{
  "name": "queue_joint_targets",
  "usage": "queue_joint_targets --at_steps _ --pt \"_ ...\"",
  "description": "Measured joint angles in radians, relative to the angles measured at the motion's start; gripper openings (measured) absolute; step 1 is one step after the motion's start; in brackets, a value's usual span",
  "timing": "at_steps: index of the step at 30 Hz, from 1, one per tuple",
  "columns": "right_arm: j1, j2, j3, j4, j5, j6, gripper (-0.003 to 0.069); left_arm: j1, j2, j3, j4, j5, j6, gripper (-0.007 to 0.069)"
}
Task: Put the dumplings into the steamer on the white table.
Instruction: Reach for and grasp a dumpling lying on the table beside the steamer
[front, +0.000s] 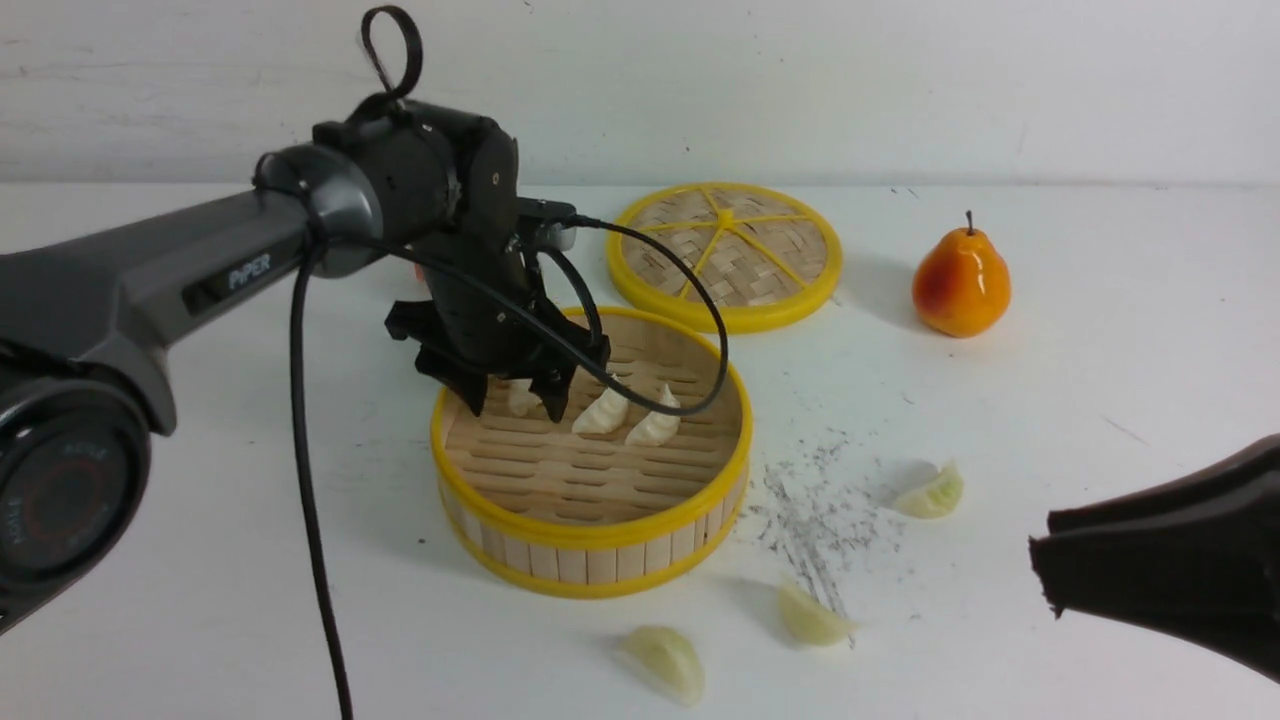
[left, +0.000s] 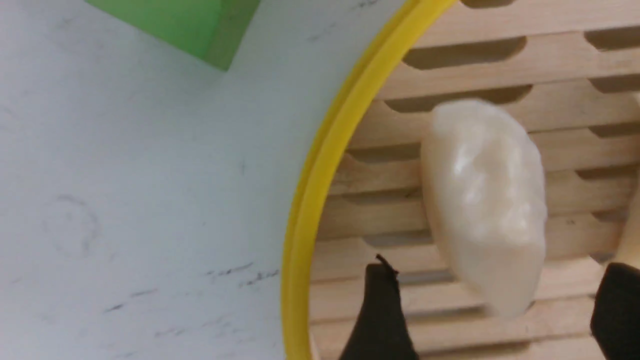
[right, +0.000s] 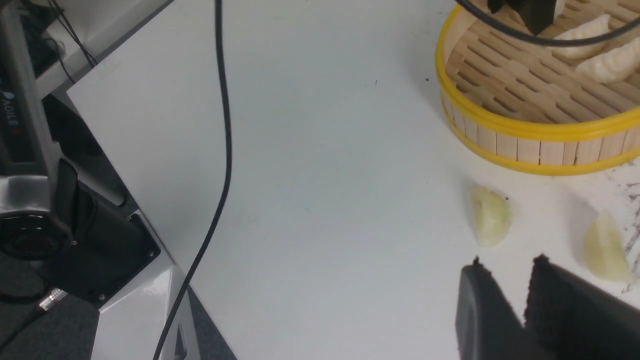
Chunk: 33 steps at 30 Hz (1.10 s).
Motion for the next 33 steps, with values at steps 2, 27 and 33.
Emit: queue_joint_targets --at_steps 2,27,33 --pt "0.000 0.000 -0.003 0.000 -0.014 0.000 0.0149 0.000 -0.066 0.000 0.018 0.032 0.007 0.0501" --pt "0.185 0.097 -0.301 -0.281 0.104 0.144 -0.0013 0.000 -1.257 0.749 -0.030 0.167 0.006 -0.0014" --pt "0.385 0.203 -0.381 -0.509 0.123 0.348 -0.0006 0.000 -1.517 0.947 -0.091 0.167 0.001 -0.0014"
